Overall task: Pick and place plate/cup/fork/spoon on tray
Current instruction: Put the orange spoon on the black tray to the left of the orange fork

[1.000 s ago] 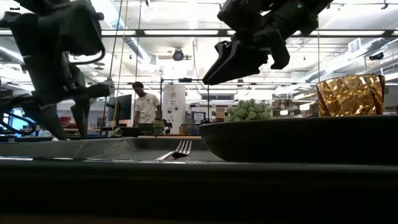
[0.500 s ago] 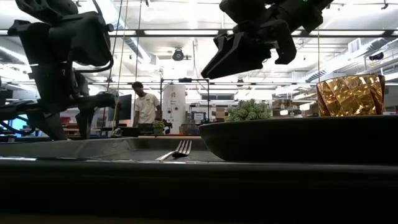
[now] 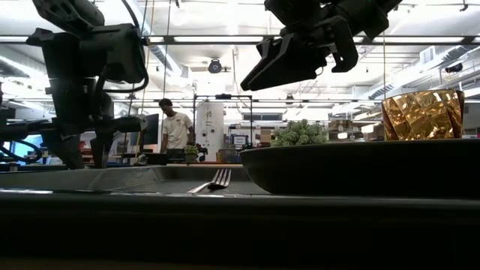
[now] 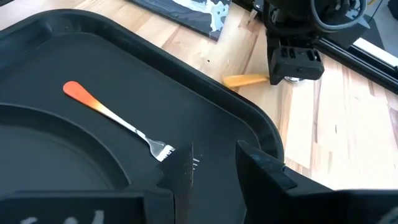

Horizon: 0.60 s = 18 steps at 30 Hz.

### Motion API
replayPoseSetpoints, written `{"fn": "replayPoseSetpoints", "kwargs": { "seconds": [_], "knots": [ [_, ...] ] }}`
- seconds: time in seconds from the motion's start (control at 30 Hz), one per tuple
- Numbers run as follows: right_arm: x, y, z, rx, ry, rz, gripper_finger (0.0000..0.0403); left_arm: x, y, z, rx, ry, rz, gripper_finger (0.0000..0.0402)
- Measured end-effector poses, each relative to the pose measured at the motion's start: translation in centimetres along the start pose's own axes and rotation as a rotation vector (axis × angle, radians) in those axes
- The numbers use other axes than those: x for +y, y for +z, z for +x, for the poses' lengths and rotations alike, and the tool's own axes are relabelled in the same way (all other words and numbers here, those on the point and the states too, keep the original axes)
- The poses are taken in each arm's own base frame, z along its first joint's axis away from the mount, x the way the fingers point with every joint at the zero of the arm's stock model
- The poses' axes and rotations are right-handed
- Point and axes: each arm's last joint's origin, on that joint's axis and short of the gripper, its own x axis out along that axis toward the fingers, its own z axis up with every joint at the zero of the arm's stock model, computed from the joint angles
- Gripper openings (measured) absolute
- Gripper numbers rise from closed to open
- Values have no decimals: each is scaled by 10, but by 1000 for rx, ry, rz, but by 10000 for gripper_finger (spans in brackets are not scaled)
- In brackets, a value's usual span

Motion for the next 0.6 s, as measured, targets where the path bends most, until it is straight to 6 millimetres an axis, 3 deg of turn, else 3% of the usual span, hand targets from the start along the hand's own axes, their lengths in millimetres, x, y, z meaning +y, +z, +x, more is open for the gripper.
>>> {"fn": "replayPoseSetpoints", "kwargs": {
  "seconds": [0.27,0.6],
  "knots": [
    [0,0,0,0,1,0,127,-2,1,-1,32,20,148,105],
    [0,0,0,0,4,12,127,-10,1,-8,46,-3,530,98]
  ]
}}
